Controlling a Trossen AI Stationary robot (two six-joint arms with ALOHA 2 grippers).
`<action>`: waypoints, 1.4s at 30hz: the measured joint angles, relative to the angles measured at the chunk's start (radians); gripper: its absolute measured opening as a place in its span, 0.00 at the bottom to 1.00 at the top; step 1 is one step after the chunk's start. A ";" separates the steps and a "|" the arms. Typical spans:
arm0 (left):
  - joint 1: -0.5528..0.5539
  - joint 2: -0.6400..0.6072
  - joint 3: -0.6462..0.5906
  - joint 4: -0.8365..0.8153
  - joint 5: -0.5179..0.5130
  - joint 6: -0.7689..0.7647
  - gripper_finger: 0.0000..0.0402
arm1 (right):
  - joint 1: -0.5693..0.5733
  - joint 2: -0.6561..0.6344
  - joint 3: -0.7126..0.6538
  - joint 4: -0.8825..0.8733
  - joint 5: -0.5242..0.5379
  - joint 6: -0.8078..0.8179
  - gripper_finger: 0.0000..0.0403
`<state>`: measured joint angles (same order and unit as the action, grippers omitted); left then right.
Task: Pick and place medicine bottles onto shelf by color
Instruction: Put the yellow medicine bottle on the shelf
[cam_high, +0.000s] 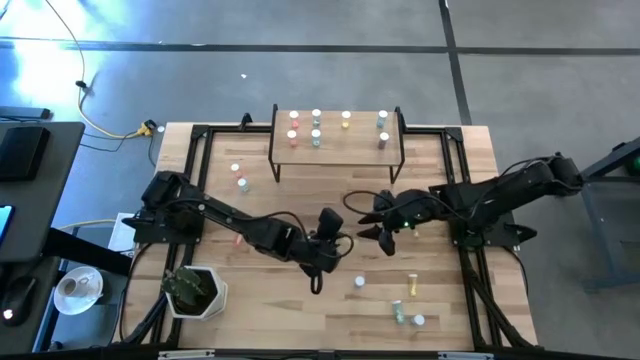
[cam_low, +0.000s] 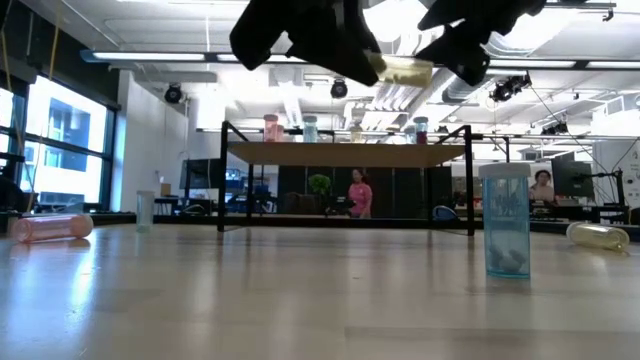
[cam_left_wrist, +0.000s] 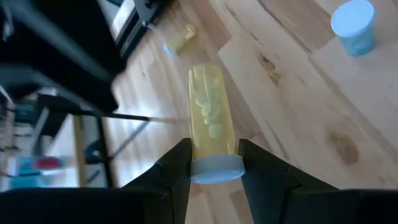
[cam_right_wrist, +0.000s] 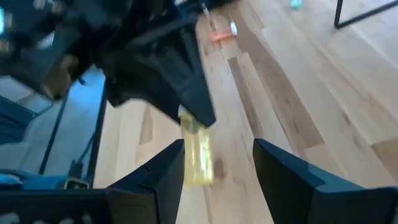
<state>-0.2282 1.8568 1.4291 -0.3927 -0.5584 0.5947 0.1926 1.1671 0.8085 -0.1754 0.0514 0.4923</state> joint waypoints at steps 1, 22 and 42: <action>-0.005 0.000 0.002 0.000 -0.013 0.020 0.28 | -0.006 0.000 0.000 0.012 -0.006 0.000 0.45; -0.097 0.000 0.002 0.109 -0.276 0.397 0.28 | -0.082 0.012 0.000 0.131 -0.271 0.092 0.45; -0.100 0.001 0.002 0.215 -0.317 0.694 0.28 | -0.110 0.012 0.000 0.072 -0.409 0.137 0.45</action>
<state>-0.3283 1.8576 1.4311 -0.1778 -0.8750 1.2887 0.0827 1.1793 0.8085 -0.1035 -0.3579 0.6291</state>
